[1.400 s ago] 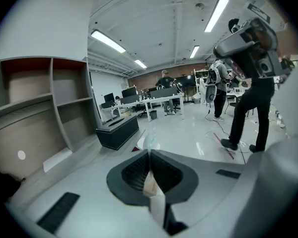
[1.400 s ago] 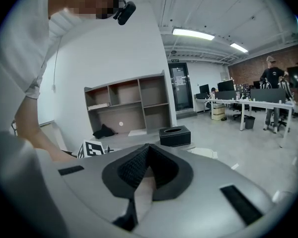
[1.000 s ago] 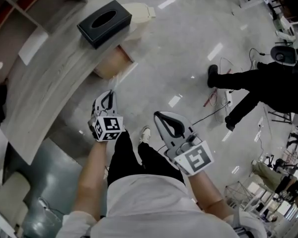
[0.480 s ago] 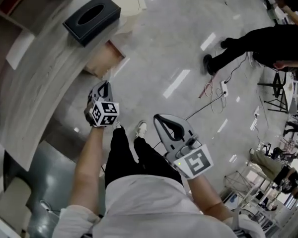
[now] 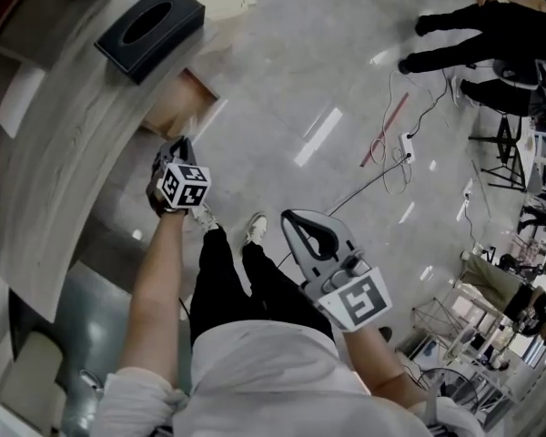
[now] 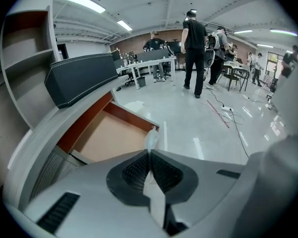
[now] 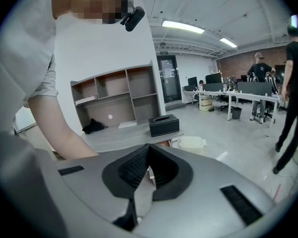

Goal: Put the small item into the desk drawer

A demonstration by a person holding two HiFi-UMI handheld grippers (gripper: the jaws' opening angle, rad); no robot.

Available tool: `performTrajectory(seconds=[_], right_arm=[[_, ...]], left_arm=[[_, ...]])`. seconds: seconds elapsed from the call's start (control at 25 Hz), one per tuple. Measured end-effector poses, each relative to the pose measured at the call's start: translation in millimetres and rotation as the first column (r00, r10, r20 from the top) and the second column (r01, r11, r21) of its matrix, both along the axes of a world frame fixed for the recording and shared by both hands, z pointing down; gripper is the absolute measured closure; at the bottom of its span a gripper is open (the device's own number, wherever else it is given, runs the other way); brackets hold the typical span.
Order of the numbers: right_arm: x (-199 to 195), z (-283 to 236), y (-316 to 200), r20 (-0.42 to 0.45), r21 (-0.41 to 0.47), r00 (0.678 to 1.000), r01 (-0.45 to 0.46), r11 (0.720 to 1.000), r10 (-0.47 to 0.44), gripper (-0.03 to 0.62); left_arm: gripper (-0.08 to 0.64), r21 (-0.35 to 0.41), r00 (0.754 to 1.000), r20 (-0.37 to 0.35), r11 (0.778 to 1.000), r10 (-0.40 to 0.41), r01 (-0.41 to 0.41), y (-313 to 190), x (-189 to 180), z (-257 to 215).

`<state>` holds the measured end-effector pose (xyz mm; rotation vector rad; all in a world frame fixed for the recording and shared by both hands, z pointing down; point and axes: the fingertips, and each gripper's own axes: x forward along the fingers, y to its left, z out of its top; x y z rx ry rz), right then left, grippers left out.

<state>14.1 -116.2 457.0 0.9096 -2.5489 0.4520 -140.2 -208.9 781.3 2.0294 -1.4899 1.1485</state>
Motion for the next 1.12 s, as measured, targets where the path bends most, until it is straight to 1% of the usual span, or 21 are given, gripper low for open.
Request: performTrajectory(seconds=[0.16, 0.36, 0.56, 0.64, 0.8, 1.12], right_arm=[[2.9, 4.1, -4.5, -0.012, -0.004, 1.0, -0.019, 1.0, 0.019, 0.571], [11.7, 2.7, -4.0, -0.018, -0.012, 0.999, -0.046, 0.999, 0.045, 0.569], [23.0, 9.1, -4.3, -0.032, -0.025, 0.996, -0.079, 0.997, 0.078, 0.57], [27.3, 9.7, -3.6, -0.034, -0.028, 0.995, -0.094, 0.995, 0.093, 0.569], [34.9, 9.9, -3.4, -0.037, -0.031, 0.992, -0.118, 0.992, 0.117, 0.569], [47.8, 15.5, -2.8, -0.04, -0.042, 0.988, -0.153, 0.987, 0.152, 0.569]], left_arm=[[0.54, -0.039, 1.0, 0.009, 0.999, 0.005, -0.005, -8.6, -1.2, 18.2], [0.54, -0.074, 1.0, 0.02, 0.997, 0.009, -0.007, -15.9, 2.3, 29.4], [0.54, -0.107, 1.0, 0.02, 0.994, -0.022, 0.024, -24.2, 1.8, 45.0], [0.54, -0.116, 0.999, 0.025, 0.993, -0.032, 0.034, -25.7, 0.1, 48.1], [0.54, -0.124, 0.999, 0.045, 0.992, -0.01, 0.016, -29.8, 2.3, 51.8], [0.54, -0.141, 0.998, 0.064, 0.99, 0.004, 0.005, -41.5, 6.0, 61.1]])
